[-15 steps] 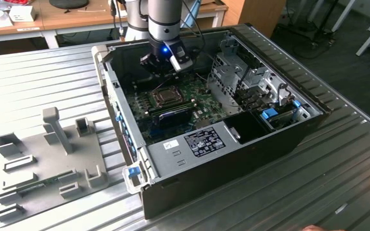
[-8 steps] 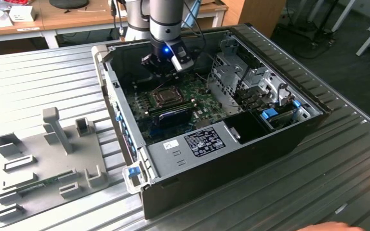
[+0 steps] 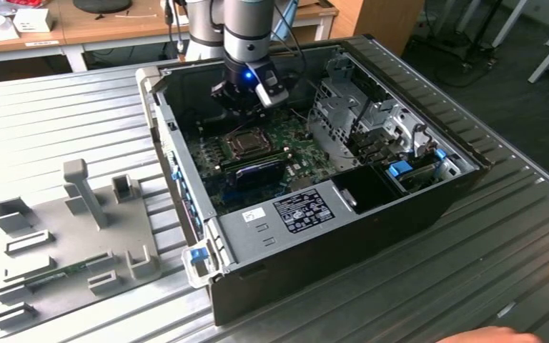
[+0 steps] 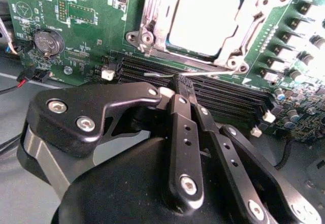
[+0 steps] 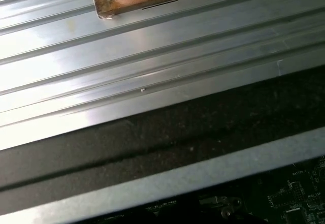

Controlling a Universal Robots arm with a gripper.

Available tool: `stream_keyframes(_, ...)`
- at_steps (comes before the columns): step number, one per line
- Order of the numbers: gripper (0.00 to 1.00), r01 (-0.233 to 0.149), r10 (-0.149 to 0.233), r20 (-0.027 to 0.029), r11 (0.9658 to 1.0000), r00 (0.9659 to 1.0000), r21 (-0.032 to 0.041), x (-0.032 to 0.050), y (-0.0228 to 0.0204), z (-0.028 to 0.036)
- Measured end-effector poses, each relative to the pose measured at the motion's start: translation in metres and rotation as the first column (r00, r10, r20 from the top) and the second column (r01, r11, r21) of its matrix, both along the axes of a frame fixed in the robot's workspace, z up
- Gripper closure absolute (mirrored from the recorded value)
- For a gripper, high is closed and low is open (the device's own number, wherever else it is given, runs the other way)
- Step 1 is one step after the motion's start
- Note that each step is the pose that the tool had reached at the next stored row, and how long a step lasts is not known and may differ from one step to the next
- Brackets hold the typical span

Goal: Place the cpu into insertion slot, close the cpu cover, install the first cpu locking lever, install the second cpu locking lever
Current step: 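Install the first cpu locking lever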

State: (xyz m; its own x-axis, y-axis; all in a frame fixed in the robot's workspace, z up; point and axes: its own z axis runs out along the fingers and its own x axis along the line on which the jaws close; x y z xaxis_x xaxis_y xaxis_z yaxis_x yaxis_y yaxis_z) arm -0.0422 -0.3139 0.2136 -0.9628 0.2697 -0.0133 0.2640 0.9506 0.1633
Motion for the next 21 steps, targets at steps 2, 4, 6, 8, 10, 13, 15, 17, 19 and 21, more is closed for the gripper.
stream_keyframes(2, 0.89, 0.000, 0.000, 0.0000, 1.0000, 1.0000, 0.0000, 0.0005, -0.0002, -0.0013)
stream_keyframes(4, 0.89, 0.000, 0.000, 0.0000, 1.0000, 1.0000, 0.0000, 0.0012, -0.0004, -0.0032)
stream_keyframes(6, 0.89, 0.000, 0.000, 0.0000, 1.0000, 1.0000, 0.0000, 0.0018, -0.0005, -0.0047)
stream_keyframes(8, 0.89, 0.000, 0.000, 0.0000, 1.0000, 1.0000, 0.0000, 0.0023, -0.0005, -0.0063)
stream_keyframes(10, 0.89, 0.000, 0.000, 0.0000, 1.0000, 1.0000, -0.0001, 0.0029, -0.0006, -0.0078)
stream_keyframes(13, 0.89, 0.000, 0.000, 0.0001, 1.0000, 1.0000, 0.0000, 0.0038, -0.0006, -0.0100)
stream_keyframes(15, 0.89, 0.000, 0.000, 0.0000, 1.0000, 1.0000, 0.0000, 0.0043, -0.0006, -0.0113)
stream_keyframes(17, 0.89, 0.000, 0.000, 0.0000, 1.0000, 1.0000, 0.0000, 0.0047, -0.0006, -0.0125)
stream_keyframes(19, 0.89, 0.000, 0.000, 0.0000, 1.0000, 1.0000, 0.0000, 0.0051, -0.0006, -0.0131)
stream_keyframes(21, 0.89, 0.000, 0.000, 0.0000, 1.0000, 1.0000, -0.0001, 0.0053, -0.0006, -0.0136)
